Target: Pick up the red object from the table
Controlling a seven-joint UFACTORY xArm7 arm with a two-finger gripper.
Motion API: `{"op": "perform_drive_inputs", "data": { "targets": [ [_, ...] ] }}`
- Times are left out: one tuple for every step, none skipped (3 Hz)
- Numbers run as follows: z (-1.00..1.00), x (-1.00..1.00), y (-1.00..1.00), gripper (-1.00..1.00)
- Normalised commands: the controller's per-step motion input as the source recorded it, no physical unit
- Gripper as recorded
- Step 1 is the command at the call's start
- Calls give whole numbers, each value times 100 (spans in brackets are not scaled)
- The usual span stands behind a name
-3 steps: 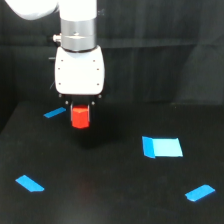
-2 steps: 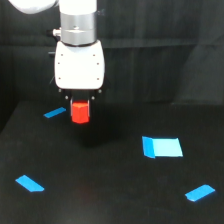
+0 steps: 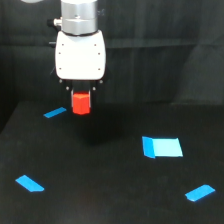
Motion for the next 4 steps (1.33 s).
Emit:
{"op": "perform_drive_inputs", "data": {
  "targets": [
    [46, 5, -6, -100],
    [48, 3, 4, -100],
    [29, 4, 9, -100],
    [18, -3, 1, -99]
  ]
}}
